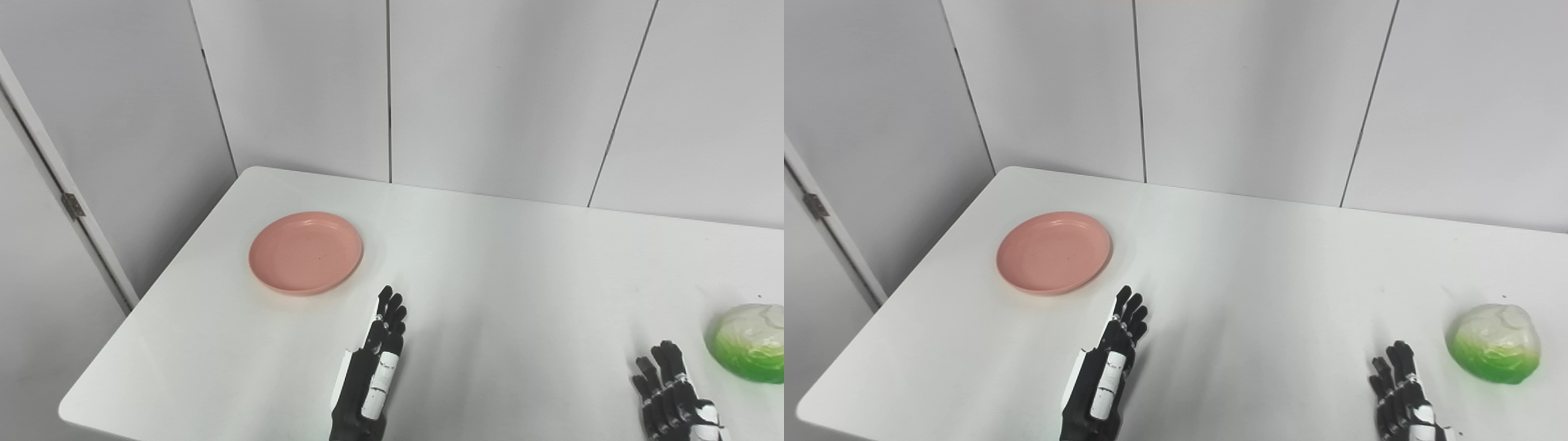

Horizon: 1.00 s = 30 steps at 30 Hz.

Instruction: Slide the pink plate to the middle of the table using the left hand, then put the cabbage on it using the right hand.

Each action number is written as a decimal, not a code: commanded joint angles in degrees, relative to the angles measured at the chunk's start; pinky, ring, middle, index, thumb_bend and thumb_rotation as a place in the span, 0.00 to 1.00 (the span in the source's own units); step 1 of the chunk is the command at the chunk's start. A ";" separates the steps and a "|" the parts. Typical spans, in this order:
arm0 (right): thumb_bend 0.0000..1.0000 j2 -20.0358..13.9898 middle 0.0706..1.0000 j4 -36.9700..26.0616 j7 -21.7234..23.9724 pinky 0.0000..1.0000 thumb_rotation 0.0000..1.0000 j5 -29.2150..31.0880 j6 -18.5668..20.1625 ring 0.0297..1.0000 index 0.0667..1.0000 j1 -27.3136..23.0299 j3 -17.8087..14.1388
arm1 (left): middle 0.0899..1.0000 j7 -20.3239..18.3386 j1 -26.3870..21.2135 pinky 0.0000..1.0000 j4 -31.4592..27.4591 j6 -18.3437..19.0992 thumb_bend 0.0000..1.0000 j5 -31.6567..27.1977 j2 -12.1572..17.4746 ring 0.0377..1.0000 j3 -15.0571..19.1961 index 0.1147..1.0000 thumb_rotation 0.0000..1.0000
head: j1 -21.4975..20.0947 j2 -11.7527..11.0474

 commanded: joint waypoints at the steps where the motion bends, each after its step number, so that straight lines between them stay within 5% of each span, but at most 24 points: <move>1: 0.89 -1.25 1.00 1.78 0.26 1.00 1.00 -0.02 -0.74 0.99 0.97 2.69 0.06 | 0.97 0.61 4.45 0.99 -1.74 -0.24 0.83 0.50 -1.92 0.95 0.36 0.99 0.89 | -0.57 -0.22; 9: 0.88 -0.97 0.98 2.45 -0.02 1.00 1.00 -1.29 -1.78 0.96 0.95 2.12 1.06 | 0.92 -0.13 -7.25 0.88 -14.56 6.69 0.89 -2.67 0.95 0.92 4.21 0.88 0.87 | -1.38 0.70; 14: 0.89 -0.27 0.99 0.81 -0.80 1.00 1.00 -0.94 -0.20 0.97 0.97 2.63 1.35 | 0.88 0.20 -26.18 0.87 -17.86 16.44 0.92 -3.61 7.43 0.89 11.47 0.81 0.86 | -1.64 2.89; 20: 0.88 -0.06 0.98 -0.43 -1.16 1.00 1.00 -0.83 -0.14 0.96 0.95 2.87 2.21 | 0.86 -0.81 -39.60 0.85 -8.67 19.32 0.93 -3.54 15.91 0.85 17.13 0.72 0.85 | -2.58 4.42; 30: 0.88 -0.58 0.97 -2.00 -1.40 1.00 0.99 -0.05 0.23 0.95 0.94 3.51 2.80 | 0.86 -1.53 -50.58 0.88 17.93 11.80 0.96 -3.71 25.39 0.89 22.80 0.77 0.94 | -2.81 5.66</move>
